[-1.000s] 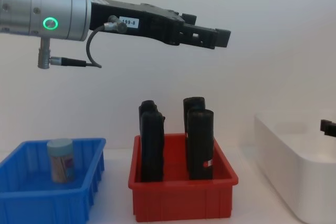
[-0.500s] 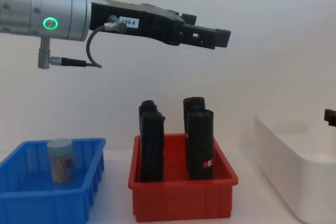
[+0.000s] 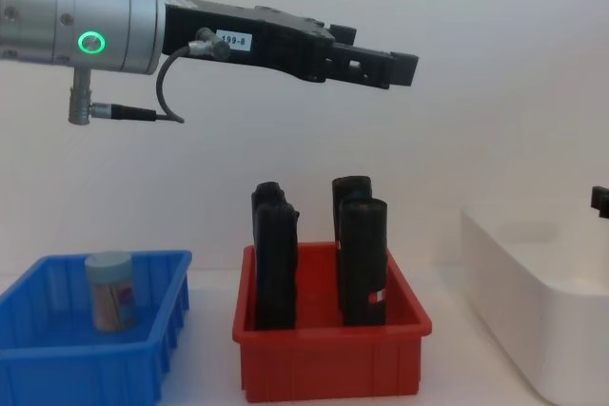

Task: Pick the cotton swabs from the blue box and place them into the white box.

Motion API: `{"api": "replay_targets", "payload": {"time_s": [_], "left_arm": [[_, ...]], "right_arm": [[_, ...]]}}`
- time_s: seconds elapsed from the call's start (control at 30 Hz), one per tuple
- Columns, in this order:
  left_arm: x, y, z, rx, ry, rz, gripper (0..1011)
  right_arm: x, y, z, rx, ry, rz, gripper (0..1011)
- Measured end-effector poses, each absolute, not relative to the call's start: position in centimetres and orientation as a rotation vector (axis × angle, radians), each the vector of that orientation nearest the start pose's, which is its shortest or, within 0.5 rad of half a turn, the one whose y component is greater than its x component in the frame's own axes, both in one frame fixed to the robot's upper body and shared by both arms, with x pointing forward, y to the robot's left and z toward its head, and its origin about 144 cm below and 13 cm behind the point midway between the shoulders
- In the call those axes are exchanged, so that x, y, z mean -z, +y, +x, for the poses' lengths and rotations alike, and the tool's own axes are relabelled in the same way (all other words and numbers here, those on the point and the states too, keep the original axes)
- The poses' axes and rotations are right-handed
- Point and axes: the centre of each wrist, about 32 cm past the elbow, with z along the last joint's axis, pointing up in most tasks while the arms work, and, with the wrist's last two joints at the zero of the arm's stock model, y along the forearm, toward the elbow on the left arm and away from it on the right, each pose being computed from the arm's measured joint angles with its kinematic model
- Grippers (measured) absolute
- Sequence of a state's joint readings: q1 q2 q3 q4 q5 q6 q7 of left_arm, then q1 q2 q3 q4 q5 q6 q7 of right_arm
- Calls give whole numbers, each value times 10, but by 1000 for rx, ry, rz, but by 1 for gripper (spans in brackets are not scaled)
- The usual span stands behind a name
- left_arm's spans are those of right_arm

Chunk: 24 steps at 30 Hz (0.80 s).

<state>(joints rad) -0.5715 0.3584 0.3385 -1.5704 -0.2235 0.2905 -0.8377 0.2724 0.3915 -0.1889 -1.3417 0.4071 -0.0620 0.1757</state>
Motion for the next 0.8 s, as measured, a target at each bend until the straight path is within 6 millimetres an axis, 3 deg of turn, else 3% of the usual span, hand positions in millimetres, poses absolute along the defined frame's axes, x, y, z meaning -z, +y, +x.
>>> {"api": "replay_targets", "payload": {"time_s": [0.27, 0.8], "left_arm": [[-1333, 230, 564, -510, -263, 174, 1004], [-1299, 222, 550, -663, -272, 152, 1004]], "right_arm": [[-1174, -308, 525, 1305, -55, 21, 1002], [-1177, -270, 487, 1260, -66, 16, 1002]]}}
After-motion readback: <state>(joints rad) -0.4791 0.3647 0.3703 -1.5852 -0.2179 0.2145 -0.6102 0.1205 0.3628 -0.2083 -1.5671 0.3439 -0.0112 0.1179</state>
